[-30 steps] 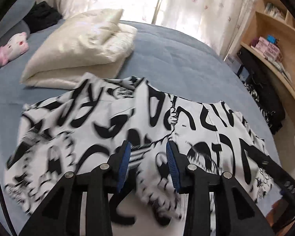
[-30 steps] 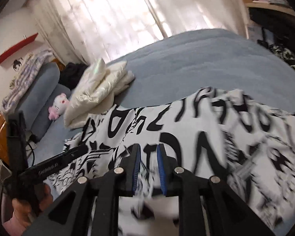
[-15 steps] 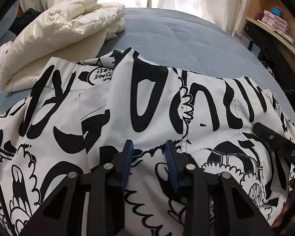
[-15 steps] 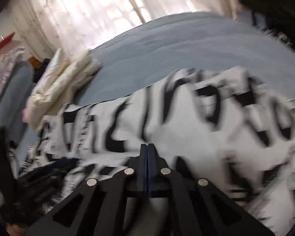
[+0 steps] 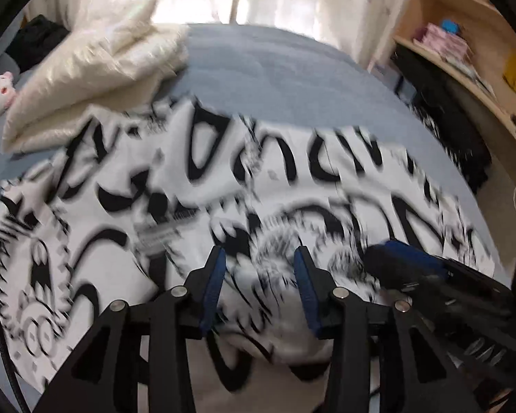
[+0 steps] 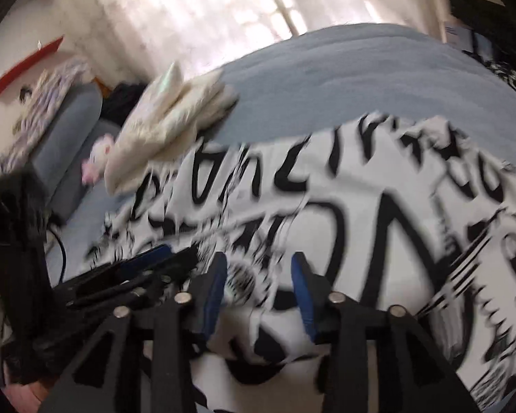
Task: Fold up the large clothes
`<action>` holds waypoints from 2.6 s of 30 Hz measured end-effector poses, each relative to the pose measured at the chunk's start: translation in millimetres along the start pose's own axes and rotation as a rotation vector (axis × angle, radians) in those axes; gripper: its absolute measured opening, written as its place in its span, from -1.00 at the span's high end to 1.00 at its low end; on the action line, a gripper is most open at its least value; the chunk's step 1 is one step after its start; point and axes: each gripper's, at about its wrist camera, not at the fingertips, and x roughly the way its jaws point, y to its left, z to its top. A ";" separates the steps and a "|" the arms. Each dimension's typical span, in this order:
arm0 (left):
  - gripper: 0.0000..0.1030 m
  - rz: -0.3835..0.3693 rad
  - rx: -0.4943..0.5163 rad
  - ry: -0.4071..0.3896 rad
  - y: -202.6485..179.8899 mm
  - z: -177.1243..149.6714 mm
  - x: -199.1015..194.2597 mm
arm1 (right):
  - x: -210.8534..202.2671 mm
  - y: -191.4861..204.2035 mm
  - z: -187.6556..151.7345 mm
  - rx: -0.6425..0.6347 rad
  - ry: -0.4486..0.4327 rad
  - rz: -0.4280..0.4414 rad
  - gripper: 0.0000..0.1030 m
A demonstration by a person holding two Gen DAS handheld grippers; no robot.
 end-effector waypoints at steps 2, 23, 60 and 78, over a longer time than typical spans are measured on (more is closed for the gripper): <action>0.08 0.033 -0.005 0.040 5.8 -12.7 10.8 | 10.1 -1.6 -10.7 -0.016 0.040 -0.060 0.22; -0.06 0.057 -0.095 -0.044 19.8 -21.1 -82.7 | -70.0 0.4 -34.9 -0.033 -0.031 -0.077 0.18; -0.42 -0.007 -0.312 -0.050 89.4 -96.3 -166.5 | -168.0 78.5 -60.2 -0.201 -0.161 -0.108 0.18; -0.48 -0.076 -0.645 -0.125 185.7 -83.6 -49.7 | -43.4 70.1 -9.3 -0.167 -0.162 -0.122 0.41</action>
